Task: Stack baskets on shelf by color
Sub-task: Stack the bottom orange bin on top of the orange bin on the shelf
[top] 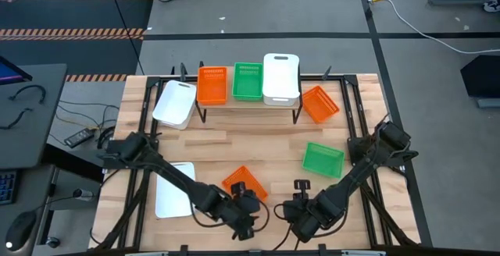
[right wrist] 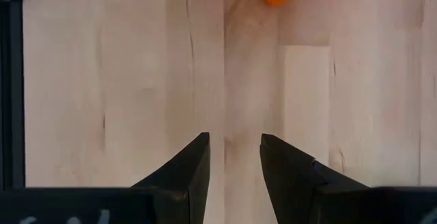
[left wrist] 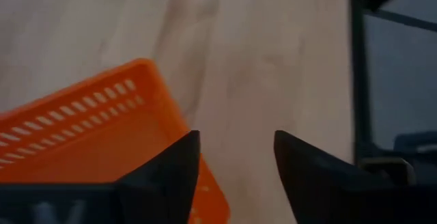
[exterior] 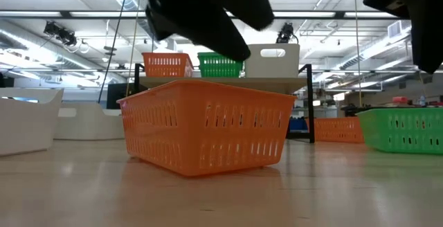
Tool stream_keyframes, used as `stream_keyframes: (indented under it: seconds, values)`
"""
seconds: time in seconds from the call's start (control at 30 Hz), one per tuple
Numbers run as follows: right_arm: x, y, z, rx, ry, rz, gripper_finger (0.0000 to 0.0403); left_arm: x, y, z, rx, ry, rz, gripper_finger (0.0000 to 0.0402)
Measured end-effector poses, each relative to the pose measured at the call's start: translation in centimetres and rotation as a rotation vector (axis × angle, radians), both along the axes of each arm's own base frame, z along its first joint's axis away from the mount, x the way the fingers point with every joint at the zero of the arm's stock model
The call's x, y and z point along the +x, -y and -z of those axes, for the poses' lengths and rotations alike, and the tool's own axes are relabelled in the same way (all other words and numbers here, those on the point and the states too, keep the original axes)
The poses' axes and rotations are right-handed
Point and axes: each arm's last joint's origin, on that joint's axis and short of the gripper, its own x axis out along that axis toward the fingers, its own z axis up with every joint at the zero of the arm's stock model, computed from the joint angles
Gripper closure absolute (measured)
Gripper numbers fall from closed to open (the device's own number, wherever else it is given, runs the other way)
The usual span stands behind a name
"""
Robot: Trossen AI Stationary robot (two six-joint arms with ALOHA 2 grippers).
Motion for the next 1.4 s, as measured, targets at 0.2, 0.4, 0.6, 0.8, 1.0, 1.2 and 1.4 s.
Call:
stream_keyframes:
  seconds: [0.2,0.4,0.6,0.8,1.0,1.2,1.4]
  values:
    - [-0.1,-0.1,0.0,-0.010,0.003,-0.016,0.0268,0.4,-1.7,0.7,0.009,-0.073,-0.079,0.0153]
    - [-0.1,-0.1,0.0,-0.030,0.015,-0.018,0.0268,0.5,-2.3,0.9,0.019,-0.098,-0.099,0.0149]
    - [-0.1,-0.1,0.0,-0.027,0.018,-0.003,0.0268,0.9,-1.7,3.3,0.025,-0.130,-0.083,0.0165]
    - [-0.1,-0.1,0.0,-0.017,0.013,0.007,0.0268,1.5,-0.9,6.0,0.019,-0.146,-0.064,0.0178]
    - [-0.1,-0.1,0.0,-0.009,0.016,0.024,0.0268,0.9,-1.7,6.5,0.144,-0.217,-0.032,0.0220]
    - [-0.1,-0.1,0.0,-0.015,0.024,0.025,0.0268,0.9,-2.0,6.3,0.169,-0.250,0.053,0.0362]
    - [-0.1,-0.1,0.0,-0.017,0.031,0.032,0.0268,-0.6,-3.2,4.5,0.257,-0.358,0.093,0.0395]
